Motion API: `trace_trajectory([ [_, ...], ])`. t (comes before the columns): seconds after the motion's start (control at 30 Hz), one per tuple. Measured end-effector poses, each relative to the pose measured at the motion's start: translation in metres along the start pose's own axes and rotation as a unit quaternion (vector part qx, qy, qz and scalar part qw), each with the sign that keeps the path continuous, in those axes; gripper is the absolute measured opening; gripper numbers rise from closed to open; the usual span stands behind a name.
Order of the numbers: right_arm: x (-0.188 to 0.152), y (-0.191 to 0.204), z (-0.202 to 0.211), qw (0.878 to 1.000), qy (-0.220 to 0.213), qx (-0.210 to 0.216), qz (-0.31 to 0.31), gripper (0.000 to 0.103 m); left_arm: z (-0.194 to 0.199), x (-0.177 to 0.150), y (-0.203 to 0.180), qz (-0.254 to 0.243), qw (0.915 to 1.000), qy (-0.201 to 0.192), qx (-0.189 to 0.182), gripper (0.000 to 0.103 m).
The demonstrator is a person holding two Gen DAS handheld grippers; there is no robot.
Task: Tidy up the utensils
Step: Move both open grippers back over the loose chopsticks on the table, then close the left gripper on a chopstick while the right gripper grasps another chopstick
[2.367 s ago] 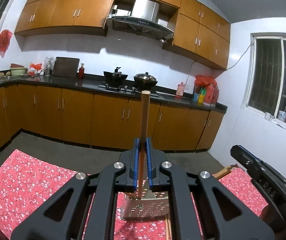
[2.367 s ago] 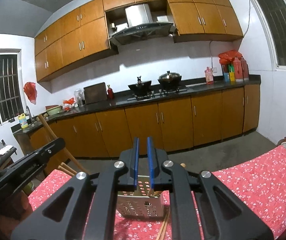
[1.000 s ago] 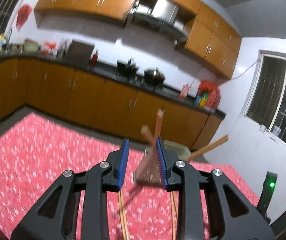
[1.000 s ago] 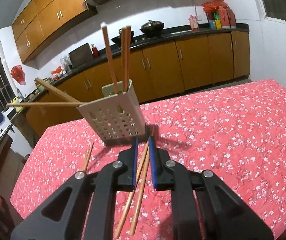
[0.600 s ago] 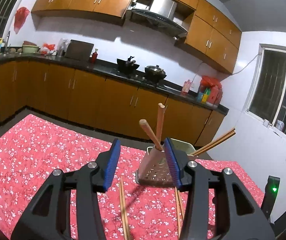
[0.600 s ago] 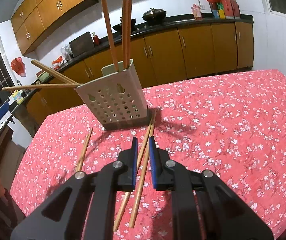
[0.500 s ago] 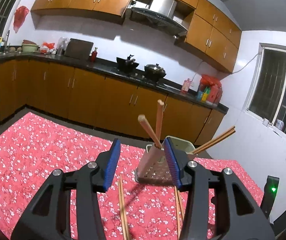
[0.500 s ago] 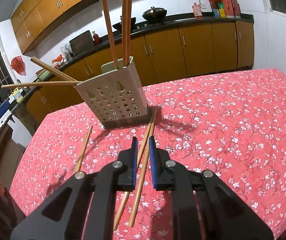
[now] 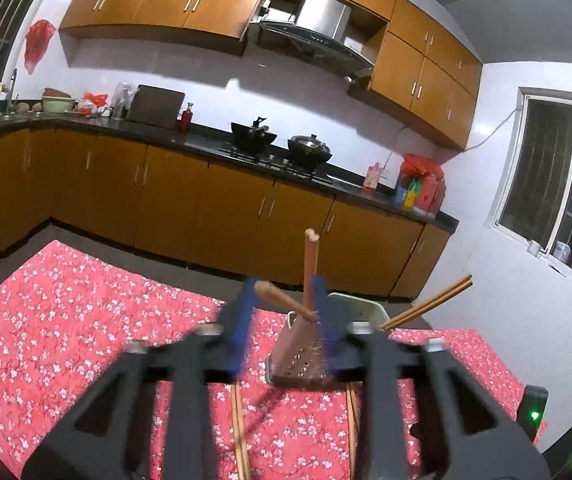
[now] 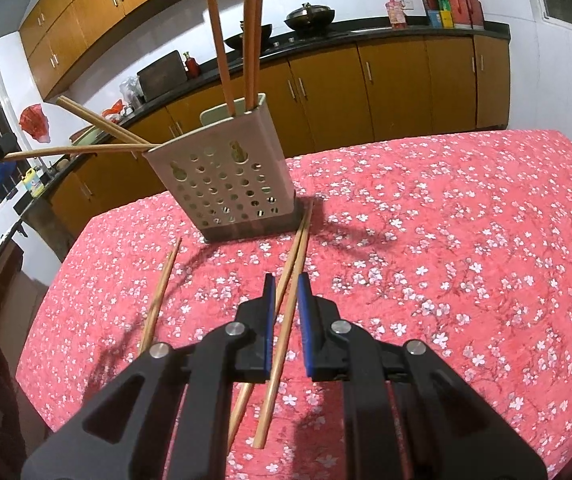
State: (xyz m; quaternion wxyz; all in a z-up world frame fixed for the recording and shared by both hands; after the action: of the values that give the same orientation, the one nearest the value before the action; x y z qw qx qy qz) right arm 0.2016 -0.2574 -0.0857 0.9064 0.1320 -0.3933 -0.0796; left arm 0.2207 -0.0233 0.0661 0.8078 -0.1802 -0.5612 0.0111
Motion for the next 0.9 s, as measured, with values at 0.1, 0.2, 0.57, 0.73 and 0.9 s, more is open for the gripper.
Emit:
trace_trajectory([
  [0.1,-0.001,-0.002,-0.001,1.000,0.002,-0.002,0.000,0.014,-0.005,0.009,-0.005,-0.001,1.0000,-0.002,-0.003,0.010],
  [0.2,-0.002,-0.002,-0.002,1.000,0.002,-0.002,0.001,0.014,-0.007,0.018,-0.013,-0.006,0.9999,-0.010,-0.006,0.009],
  [0.57,0.000,0.000,-0.002,1.000,-0.001,-0.003,0.005,0.014,-0.023,0.047,-0.059,-0.035,0.9987,-0.024,-0.027,0.007],
  [0.73,0.002,0.001,0.000,1.000,-0.003,-0.003,0.007,0.014,-0.041,0.038,-0.069,-0.055,0.9983,0.009,-0.016,0.008],
  [0.9,0.001,-0.001,0.000,1.000,-0.003,-0.004,0.006,0.014,-0.030,0.035,-0.063,-0.047,0.9988,0.000,-0.016,0.041],
])
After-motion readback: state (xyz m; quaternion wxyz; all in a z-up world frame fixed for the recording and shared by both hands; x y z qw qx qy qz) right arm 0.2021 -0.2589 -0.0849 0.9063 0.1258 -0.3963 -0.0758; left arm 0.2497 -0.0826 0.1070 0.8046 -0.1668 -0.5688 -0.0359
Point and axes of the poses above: each gripper's, at about its wrist camera, not at the fingertips, and z roughly against the way its jaws point, y to its left, x to its top, the point moved 8 cm from there along -z, roughly the way its jaws point, and after that the axes turned 1 degree about y, right-handed, at the moved point
